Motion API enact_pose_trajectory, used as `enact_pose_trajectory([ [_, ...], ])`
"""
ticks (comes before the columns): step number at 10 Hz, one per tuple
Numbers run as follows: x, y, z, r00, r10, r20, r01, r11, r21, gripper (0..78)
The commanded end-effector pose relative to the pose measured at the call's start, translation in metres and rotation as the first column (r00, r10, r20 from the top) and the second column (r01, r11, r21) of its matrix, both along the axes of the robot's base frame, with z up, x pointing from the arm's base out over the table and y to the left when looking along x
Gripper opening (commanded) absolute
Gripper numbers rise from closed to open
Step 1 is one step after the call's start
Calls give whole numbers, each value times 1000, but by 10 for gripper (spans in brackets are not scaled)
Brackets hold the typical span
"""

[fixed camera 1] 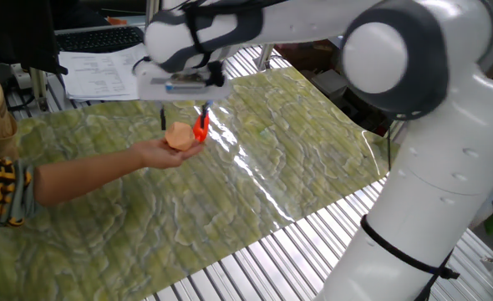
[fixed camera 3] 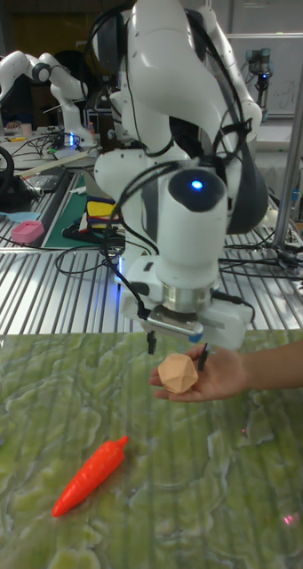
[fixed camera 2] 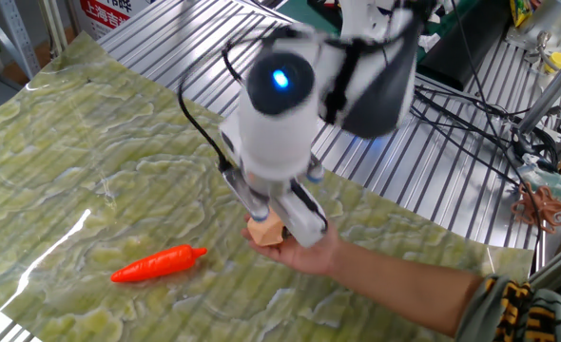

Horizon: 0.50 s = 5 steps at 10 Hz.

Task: Receive something handed over by a human

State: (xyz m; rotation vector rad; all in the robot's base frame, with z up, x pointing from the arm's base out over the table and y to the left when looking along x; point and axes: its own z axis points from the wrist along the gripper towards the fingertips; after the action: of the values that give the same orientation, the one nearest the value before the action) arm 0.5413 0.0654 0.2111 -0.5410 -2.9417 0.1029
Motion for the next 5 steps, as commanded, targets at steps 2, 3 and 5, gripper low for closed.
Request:
enact_pose_trajectory([
  [2, 33, 32, -76, 996, 46, 75, -45, 999, -14, 774],
  [3, 40, 26, -81, 986, 82, 144, -81, 997, -11, 774],
  [5, 69, 15, -67, 983, 100, 156, -99, 995, -16, 774],
])
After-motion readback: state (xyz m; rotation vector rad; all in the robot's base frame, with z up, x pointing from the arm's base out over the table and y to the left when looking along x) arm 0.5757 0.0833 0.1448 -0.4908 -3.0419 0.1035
